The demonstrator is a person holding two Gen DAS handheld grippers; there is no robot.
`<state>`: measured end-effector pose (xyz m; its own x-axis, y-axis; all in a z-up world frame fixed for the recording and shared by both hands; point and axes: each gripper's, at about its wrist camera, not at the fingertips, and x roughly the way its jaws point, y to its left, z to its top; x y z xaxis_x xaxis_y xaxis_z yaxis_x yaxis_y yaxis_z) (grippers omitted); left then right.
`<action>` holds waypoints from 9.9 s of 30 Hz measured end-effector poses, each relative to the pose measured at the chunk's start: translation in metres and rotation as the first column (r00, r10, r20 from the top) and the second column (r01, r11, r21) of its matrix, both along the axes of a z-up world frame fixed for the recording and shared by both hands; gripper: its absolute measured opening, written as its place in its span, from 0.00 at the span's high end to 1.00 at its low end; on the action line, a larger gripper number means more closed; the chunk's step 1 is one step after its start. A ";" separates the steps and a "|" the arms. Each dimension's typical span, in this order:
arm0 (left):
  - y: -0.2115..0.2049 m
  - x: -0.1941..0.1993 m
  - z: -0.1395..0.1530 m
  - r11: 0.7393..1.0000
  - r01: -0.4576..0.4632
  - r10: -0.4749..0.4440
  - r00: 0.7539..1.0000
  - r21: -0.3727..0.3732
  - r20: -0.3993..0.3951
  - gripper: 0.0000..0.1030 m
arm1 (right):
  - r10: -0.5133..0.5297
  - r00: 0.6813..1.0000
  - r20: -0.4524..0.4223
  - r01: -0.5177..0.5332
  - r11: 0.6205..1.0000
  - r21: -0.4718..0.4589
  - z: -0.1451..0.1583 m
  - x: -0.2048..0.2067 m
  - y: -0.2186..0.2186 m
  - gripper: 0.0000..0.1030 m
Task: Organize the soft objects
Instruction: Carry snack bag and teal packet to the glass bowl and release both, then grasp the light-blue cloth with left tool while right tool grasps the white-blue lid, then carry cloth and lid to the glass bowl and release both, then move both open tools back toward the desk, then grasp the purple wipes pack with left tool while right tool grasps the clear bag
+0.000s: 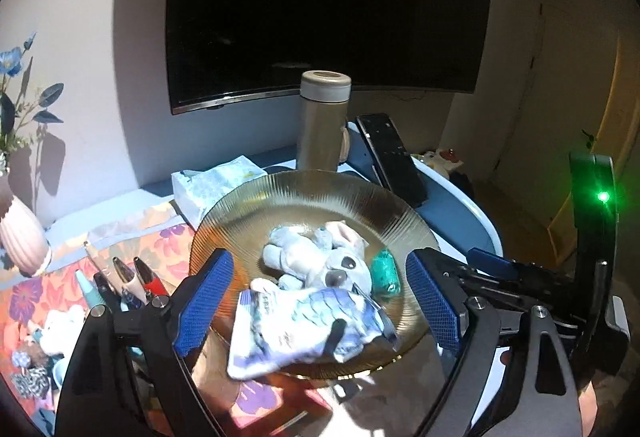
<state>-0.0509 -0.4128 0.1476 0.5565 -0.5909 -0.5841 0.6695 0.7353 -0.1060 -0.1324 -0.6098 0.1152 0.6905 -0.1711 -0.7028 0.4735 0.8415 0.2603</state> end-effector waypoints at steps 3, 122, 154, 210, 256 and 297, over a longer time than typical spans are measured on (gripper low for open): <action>0.008 -0.013 0.006 0.999 0.033 -0.033 0.999 -0.021 0.005 0.15 | 0.003 1.000 0.009 -0.004 0.999 0.034 0.000 -0.012 0.002 0.36; 0.409 -0.014 -0.131 0.895 -0.445 0.428 0.827 0.042 -0.364 0.45 | 0.459 0.874 -0.161 -0.482 0.864 -0.147 -0.099 -0.004 0.316 0.29; 0.206 -0.075 -0.034 0.997 0.012 -0.022 0.993 -0.082 -0.112 0.88 | 0.223 0.973 0.056 -0.212 0.964 -0.161 -0.016 -0.060 0.195 0.36; 0.079 -0.055 0.038 0.997 -0.072 0.073 0.996 0.018 -0.044 0.34 | 0.072 0.992 0.100 -0.071 0.997 -0.011 0.040 -0.058 0.062 0.32; 0.354 0.078 -0.124 0.971 -0.182 0.222 0.924 0.152 -0.312 0.34 | 0.754 0.605 -0.255 -0.796 0.586 -0.155 -0.078 0.069 0.374 0.17; 0.399 0.000 -0.129 0.955 -0.266 0.294 0.904 0.130 -0.311 0.29 | 0.864 0.461 -0.202 -0.886 0.459 -0.061 -0.084 0.005 0.373 0.15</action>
<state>-0.0512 -0.0140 0.0183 0.4642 -0.3802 -0.8000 0.3735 0.9030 -0.2124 -0.1269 -0.2372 0.0308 0.4417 0.3722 -0.8164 -0.5168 0.8493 0.1076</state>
